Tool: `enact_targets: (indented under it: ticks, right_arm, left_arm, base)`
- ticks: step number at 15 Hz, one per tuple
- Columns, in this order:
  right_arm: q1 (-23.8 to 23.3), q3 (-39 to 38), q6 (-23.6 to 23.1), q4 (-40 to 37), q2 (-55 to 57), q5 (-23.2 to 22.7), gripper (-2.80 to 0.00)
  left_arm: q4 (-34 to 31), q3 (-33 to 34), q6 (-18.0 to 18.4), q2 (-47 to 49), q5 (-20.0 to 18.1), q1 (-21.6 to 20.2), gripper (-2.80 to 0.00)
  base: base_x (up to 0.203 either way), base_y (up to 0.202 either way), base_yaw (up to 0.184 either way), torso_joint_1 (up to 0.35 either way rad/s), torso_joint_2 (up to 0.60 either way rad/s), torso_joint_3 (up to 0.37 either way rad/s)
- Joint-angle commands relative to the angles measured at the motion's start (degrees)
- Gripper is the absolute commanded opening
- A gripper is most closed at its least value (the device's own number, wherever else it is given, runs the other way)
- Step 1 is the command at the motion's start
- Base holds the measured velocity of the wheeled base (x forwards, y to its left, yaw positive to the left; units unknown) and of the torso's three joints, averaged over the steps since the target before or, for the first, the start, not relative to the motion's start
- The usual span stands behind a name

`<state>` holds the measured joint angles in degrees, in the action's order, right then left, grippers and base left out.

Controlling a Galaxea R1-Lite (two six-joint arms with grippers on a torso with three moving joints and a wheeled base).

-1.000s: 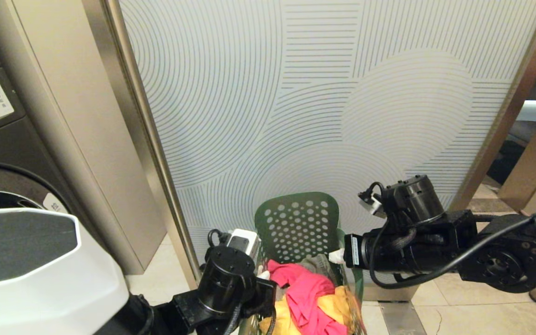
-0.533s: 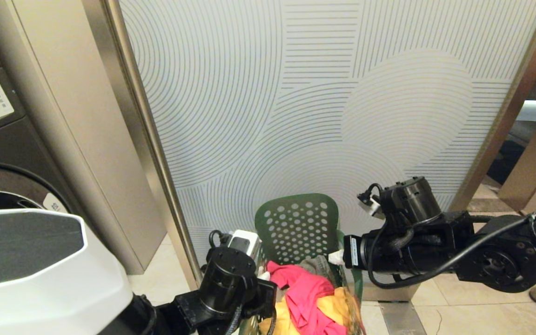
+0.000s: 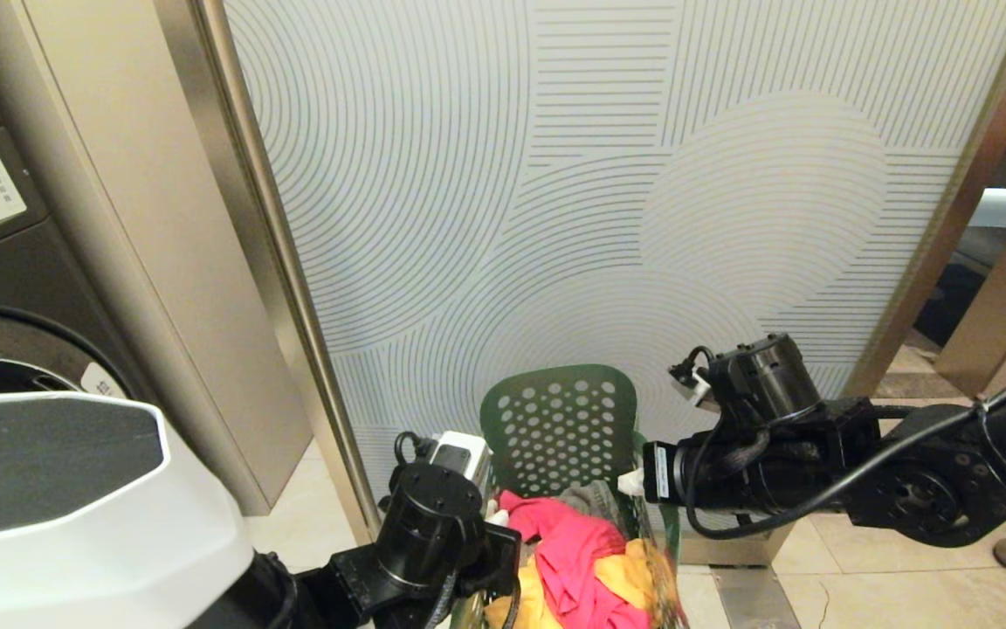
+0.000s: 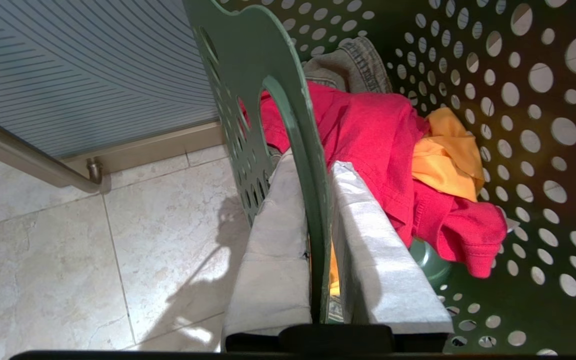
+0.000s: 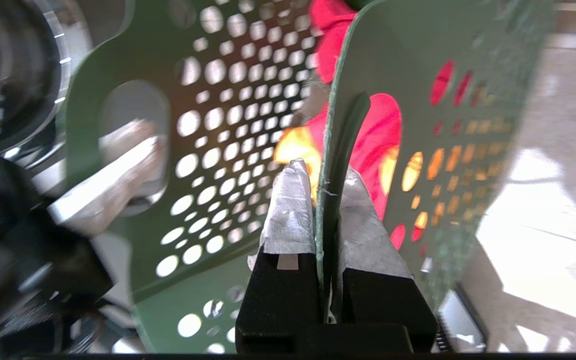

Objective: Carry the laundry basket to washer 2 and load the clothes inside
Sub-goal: Pick up the clothes basket and put it beside the washing machine

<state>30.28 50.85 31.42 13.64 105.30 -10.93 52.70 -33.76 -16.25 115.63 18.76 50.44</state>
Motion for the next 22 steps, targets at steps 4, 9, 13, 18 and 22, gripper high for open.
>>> enact_targets:
  ticks: [4,9,13,18,22]
  right_arm:
    - [0.04,0.22,-1.0,0.16,1.4,1.17,-2.8]
    - [0.04,-0.23,-0.92,2.79,2.19,1.59,-2.8]
    - [0.04,-0.22,-0.92,2.97,2.65,1.96,-2.8]
    - [0.04,-0.05,-0.92,2.97,2.98,1.96,-2.8]
    - [0.04,-0.13,-0.92,3.06,2.99,1.96,-2.8]
  left_arm:
    - [0.3,-0.35,-0.17,0.52,0.14,0.0,-2.8]
    - [0.21,-1.26,-0.1,0.96,-0.04,0.0,-2.8]
    - [0.21,-1.31,-0.1,1.27,-0.04,-0.08,-2.8]
    - [0.21,-1.31,-0.1,1.36,-0.04,-0.08,-2.8]
    - [0.21,-1.31,-0.1,1.62,-0.04,-0.08,-2.8]
  base:
    - [0.0,0.0,0.0,0.0,0.0,0.0]
    - [-0.001,-0.002,0.074,0.001,0.0,0.0]
    - [0.002,-0.009,0.178,0.0,0.0,0.001]
    - [0.001,-0.009,0.175,0.002,0.0,0.001]
    - [0.002,-0.009,0.175,0.001,0.0,0.003]
